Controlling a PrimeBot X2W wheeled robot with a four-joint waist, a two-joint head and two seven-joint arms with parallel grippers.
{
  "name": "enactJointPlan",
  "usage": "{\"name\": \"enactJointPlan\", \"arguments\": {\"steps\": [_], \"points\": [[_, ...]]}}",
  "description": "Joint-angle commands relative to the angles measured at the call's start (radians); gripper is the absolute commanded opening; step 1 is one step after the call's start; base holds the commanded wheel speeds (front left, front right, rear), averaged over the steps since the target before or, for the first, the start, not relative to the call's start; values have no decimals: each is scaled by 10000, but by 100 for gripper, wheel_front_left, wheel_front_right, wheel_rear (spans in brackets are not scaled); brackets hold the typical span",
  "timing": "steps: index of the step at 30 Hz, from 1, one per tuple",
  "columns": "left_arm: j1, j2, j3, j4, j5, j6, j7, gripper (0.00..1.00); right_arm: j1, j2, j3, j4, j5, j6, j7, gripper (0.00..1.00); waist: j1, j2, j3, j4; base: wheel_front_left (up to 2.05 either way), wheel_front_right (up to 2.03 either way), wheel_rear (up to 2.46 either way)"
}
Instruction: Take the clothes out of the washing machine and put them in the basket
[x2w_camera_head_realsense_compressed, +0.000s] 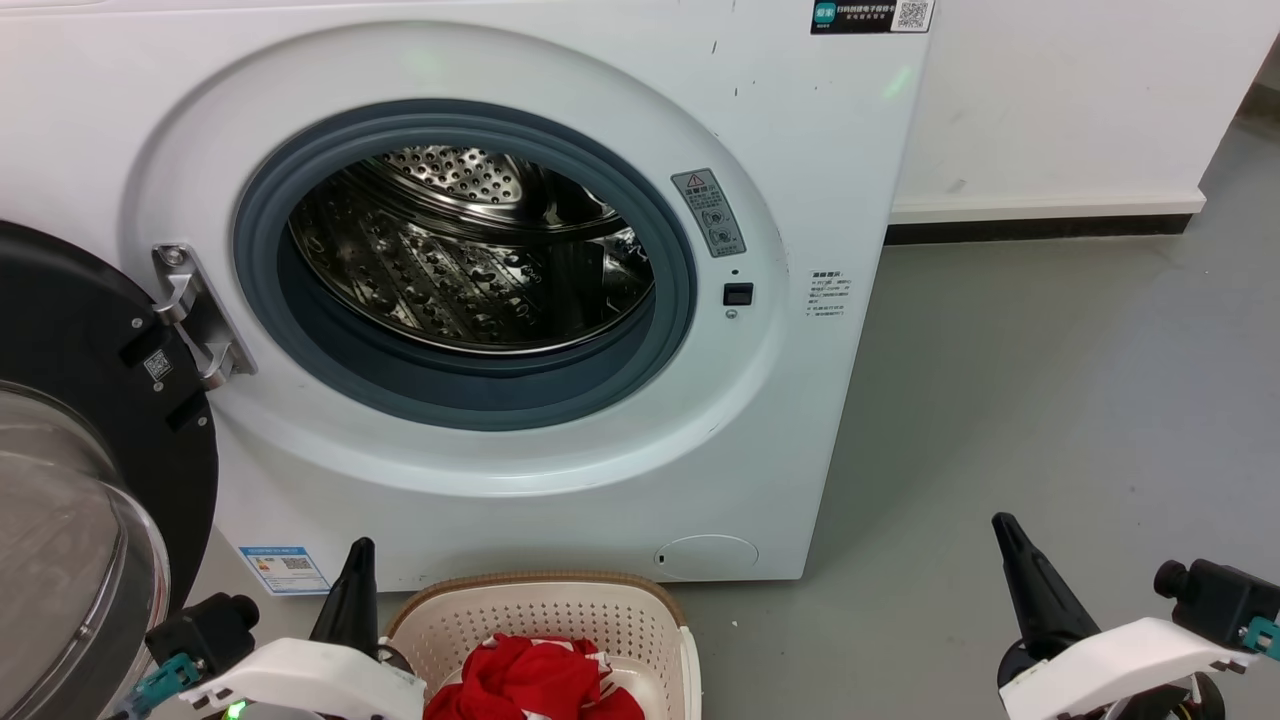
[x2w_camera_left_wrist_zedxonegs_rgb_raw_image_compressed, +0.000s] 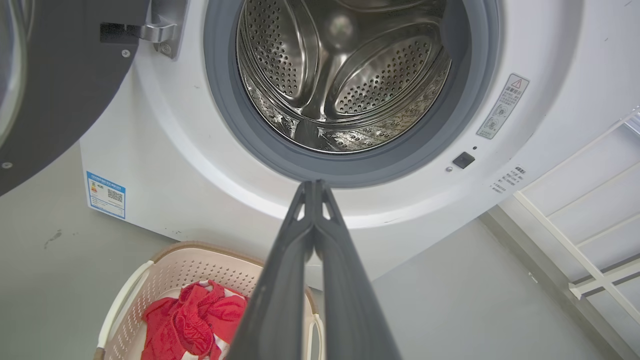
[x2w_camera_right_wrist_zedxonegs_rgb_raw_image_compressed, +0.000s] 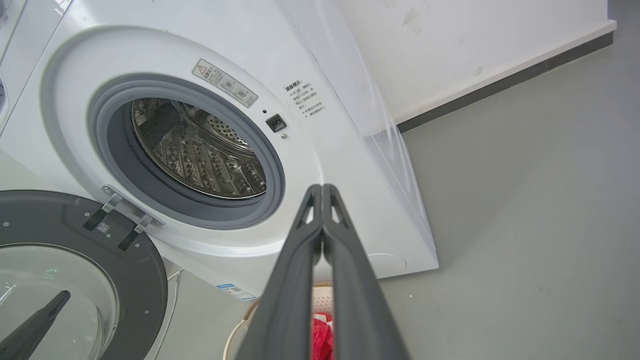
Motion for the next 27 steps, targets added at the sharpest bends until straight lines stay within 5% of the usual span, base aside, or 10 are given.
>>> {"name": "enactJointPlan", "arguments": {"steps": [1, 27], "points": [[-364, -16, 101, -50, -415, -84, 49, 0, -339, -86, -36, -28, 492, -2, -49, 0, 0, 0, 9, 7, 0, 0, 0], [-825, -280, 620, 449, -3764, -649, 582, 0, -871, -155, -287, 679, 4185, -2, 27, 0, 0, 0, 144, 100, 0, 0, 0]]}}
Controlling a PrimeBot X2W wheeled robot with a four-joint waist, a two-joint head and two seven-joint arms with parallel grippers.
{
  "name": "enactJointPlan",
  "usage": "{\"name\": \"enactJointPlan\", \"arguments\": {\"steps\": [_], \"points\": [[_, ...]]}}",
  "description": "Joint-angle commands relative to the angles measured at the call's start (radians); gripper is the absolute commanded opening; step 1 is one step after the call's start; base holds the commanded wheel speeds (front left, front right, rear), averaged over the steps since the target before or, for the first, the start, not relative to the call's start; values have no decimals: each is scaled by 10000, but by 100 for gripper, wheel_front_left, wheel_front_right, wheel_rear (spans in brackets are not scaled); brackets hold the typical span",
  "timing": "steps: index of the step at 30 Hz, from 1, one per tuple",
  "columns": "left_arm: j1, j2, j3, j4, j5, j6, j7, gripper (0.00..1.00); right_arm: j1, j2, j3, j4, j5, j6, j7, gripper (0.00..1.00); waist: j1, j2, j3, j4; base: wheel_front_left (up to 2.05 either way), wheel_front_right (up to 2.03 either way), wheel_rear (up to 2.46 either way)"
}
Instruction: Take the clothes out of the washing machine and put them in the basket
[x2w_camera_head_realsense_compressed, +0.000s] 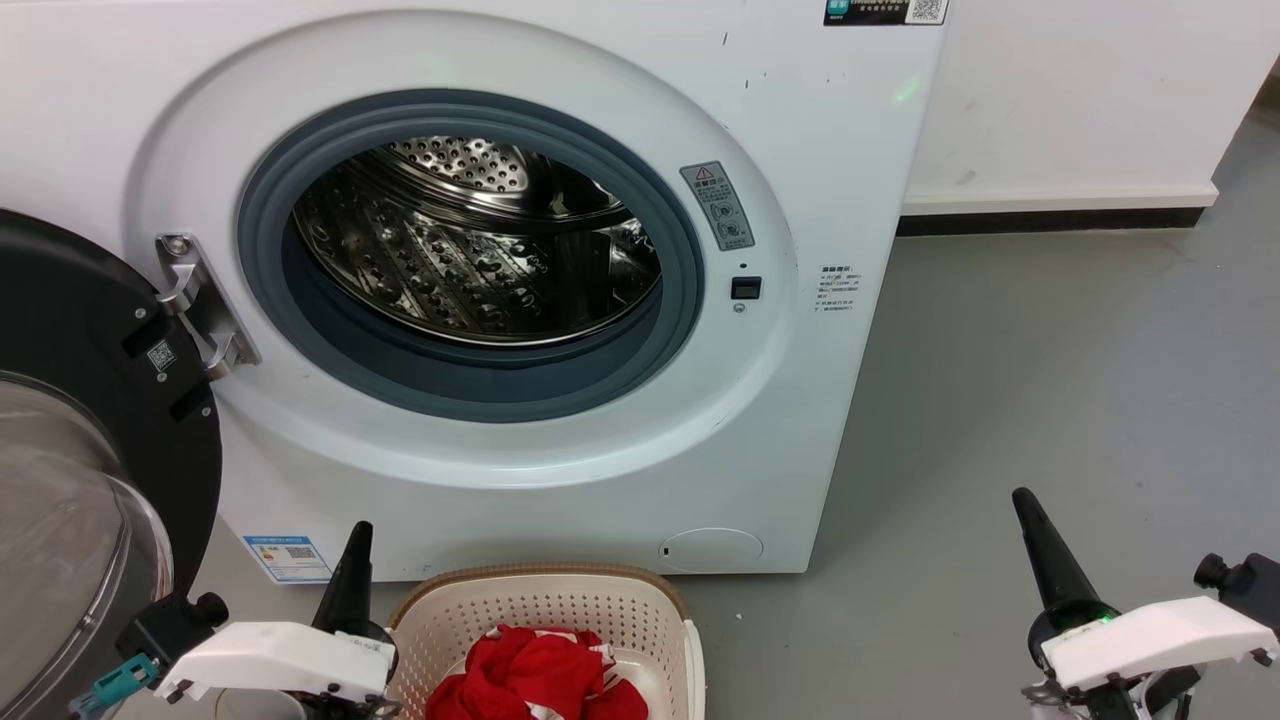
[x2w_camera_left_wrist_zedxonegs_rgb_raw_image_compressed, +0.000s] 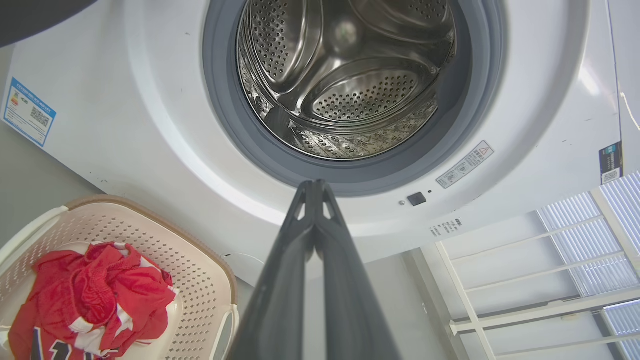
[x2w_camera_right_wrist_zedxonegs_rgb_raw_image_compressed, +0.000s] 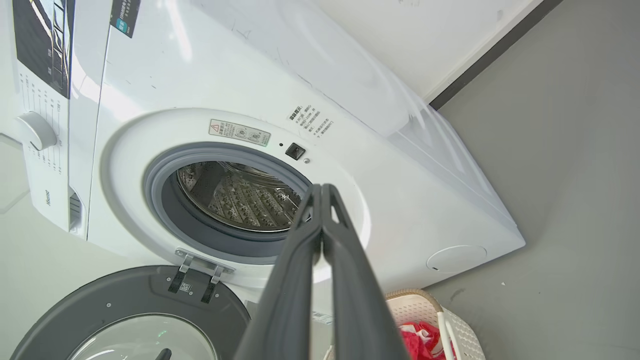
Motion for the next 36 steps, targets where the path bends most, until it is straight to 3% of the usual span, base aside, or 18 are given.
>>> {"name": "enactJointPlan", "arguments": {"steps": [1, 36], "points": [[-303, -32, 83, -37, -351, -107, 70, 0, -280, -69, -49, -4, 405, 0, 7, 0, -1, 0, 11, 8, 0, 0, 0], [-724, -321, 652, 504, -3586, -652, 633, 0, -810, -46, -405, 711, 3930, -1, 179, 0, -1, 0, 187, 130, 0, 0, 0]]}}
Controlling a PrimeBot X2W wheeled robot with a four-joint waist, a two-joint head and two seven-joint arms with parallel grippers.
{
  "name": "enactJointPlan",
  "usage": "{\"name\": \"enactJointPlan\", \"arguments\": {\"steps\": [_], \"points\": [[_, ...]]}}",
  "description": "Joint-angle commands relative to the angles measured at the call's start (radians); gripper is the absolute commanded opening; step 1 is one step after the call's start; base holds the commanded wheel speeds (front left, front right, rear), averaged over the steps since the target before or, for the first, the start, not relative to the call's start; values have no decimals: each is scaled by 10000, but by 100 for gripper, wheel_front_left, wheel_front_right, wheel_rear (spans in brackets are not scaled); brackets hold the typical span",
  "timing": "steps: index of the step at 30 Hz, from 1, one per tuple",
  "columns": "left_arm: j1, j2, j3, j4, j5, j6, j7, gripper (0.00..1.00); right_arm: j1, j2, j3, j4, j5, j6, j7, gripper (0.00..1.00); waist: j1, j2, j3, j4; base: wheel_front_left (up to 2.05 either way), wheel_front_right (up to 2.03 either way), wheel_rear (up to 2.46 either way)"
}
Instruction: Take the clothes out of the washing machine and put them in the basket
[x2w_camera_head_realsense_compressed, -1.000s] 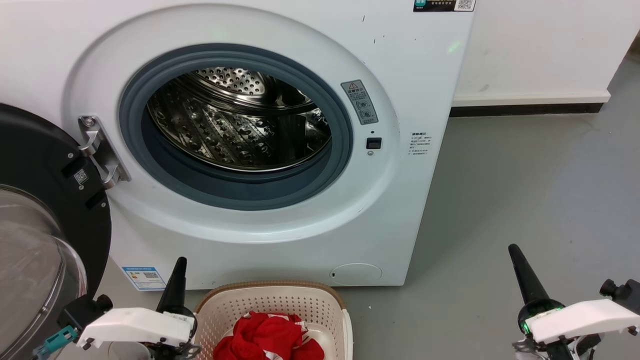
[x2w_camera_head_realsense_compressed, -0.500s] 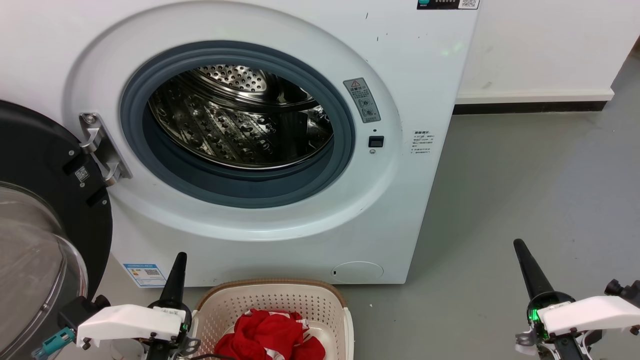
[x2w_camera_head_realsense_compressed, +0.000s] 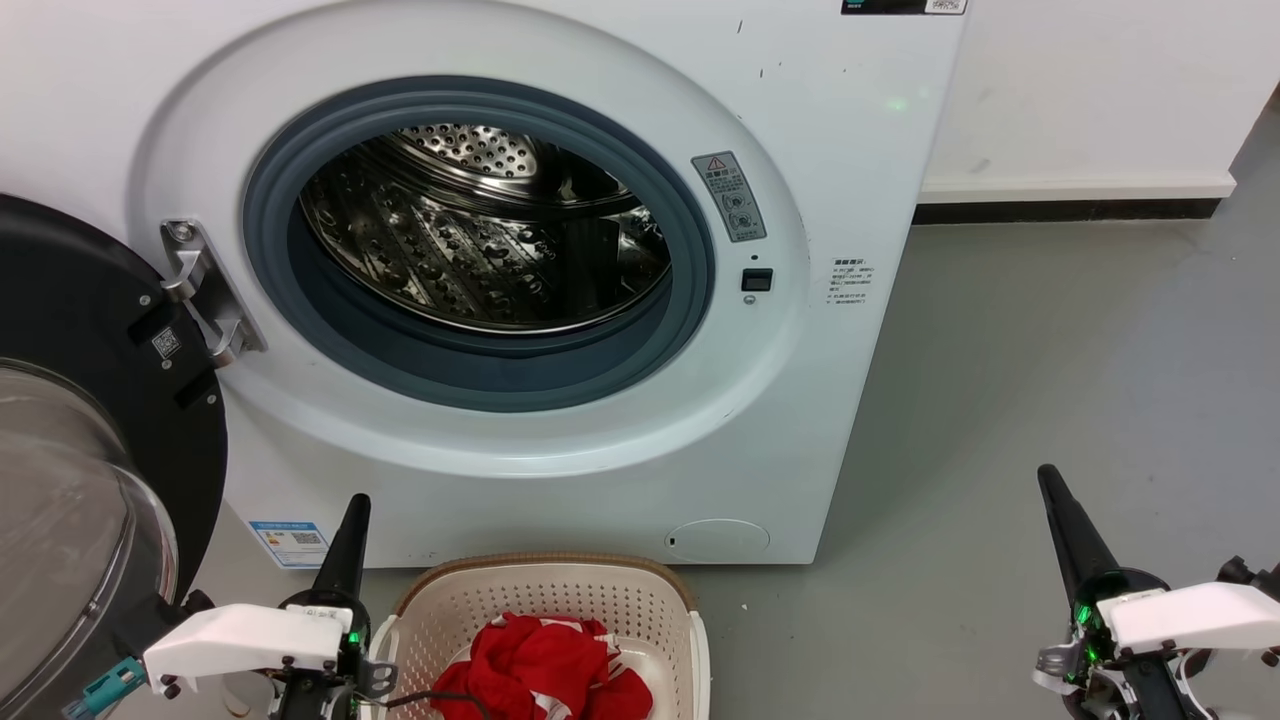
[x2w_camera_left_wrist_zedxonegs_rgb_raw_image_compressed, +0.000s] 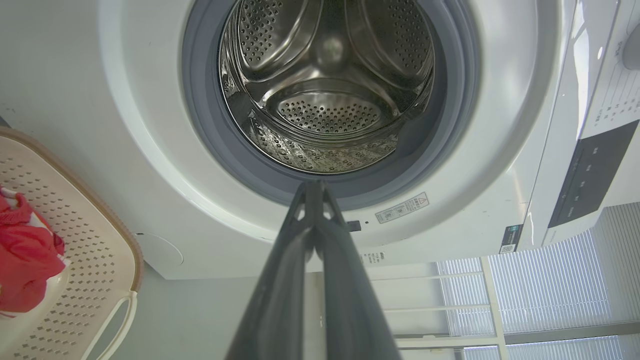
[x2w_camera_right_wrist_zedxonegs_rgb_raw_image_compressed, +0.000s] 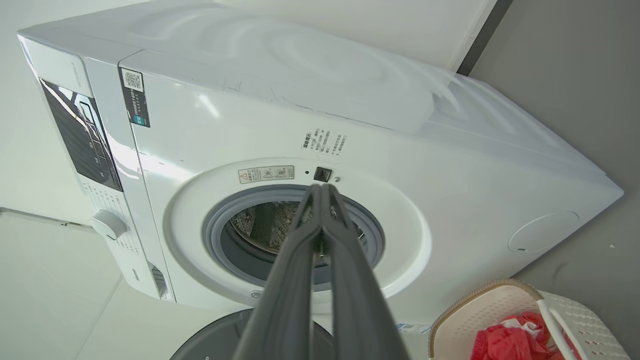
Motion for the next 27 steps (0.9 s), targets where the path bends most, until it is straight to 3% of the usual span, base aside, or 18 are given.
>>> {"name": "enactJointPlan", "arguments": {"steps": [1, 27], "points": [[-171, -28, 75, 9, -216, -72, 49, 0, -216, -32, -38, 3, 254, 1, 34, 0, -1, 0, 8, 5, 0, 0, 0], [-447, -203, 415, 338, -2119, -397, 405, 0, -553, 27, -294, 445, 2296, 1, 168, 0, -1, 0, 142, 99, 0, 0, 0]]}}
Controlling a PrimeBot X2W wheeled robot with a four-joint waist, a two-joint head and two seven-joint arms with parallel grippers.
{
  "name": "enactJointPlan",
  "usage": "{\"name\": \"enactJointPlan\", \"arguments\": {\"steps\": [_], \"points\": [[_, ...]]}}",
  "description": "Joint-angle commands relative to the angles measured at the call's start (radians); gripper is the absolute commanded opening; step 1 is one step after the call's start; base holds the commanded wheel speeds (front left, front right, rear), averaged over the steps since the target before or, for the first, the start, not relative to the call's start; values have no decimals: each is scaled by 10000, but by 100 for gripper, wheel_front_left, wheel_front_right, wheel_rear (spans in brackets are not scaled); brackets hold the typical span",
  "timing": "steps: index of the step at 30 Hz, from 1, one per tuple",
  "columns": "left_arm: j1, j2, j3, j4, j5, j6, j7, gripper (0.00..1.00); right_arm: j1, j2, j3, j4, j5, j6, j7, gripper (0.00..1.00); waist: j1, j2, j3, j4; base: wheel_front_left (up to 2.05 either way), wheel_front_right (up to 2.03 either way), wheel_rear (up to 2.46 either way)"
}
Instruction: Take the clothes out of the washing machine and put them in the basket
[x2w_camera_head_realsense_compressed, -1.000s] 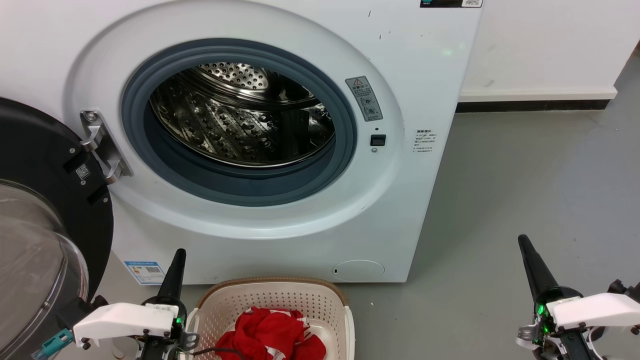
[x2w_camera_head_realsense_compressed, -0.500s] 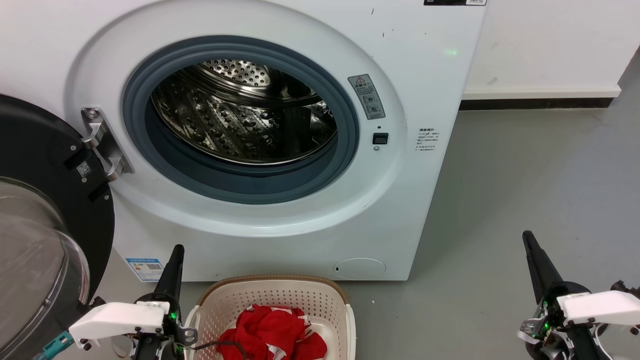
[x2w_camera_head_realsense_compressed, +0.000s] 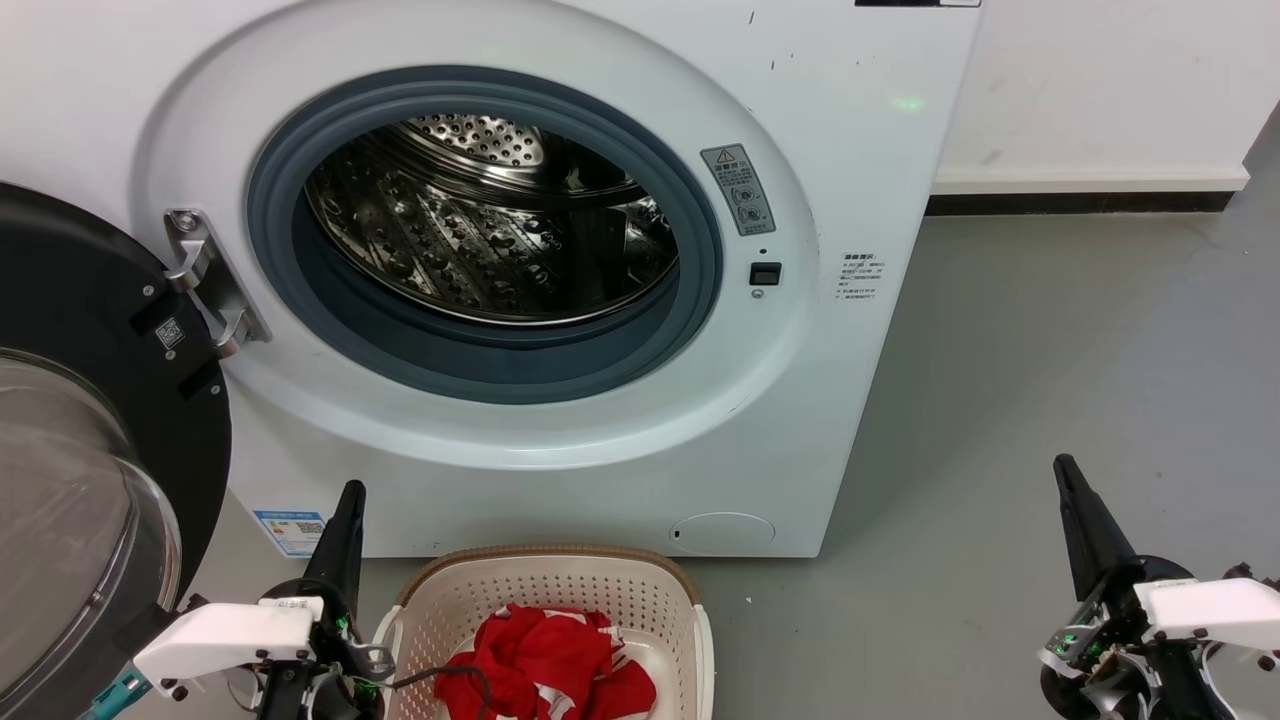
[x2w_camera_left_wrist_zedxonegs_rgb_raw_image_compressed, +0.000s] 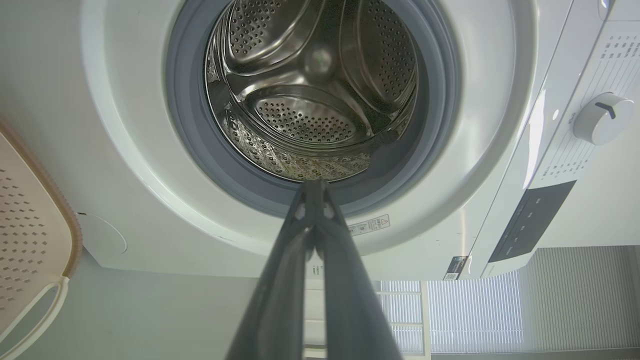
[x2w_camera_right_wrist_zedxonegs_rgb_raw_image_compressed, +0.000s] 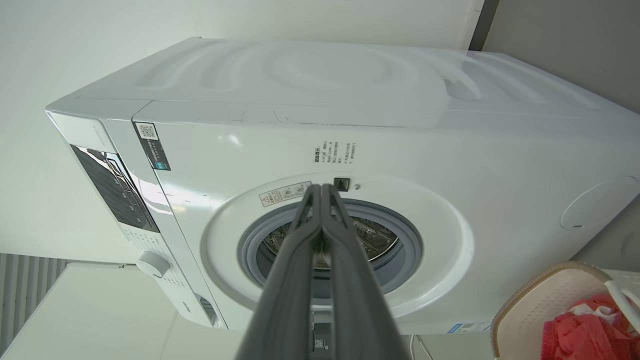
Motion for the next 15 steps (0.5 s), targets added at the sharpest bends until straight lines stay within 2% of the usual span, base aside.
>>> {"name": "enactJointPlan", "arguments": {"steps": [1, 7, 15], "points": [[-184, -6, 45, 45, -208, -77, 69, 0, -241, 13, -34, 58, 228, 1, 28, 0, 0, 0, 9, 7, 0, 0, 0], [-187, -54, 123, 112, -589, -138, 135, 0, -264, 28, -91, 149, 642, 0, 58, 0, 0, 0, 40, 28, 0, 0, 0], [-185, -59, 133, 100, -532, -131, 151, 0, -271, 57, -122, 139, 572, 0, 84, 0, 0, 0, 41, 29, 0, 0, 0]]}}
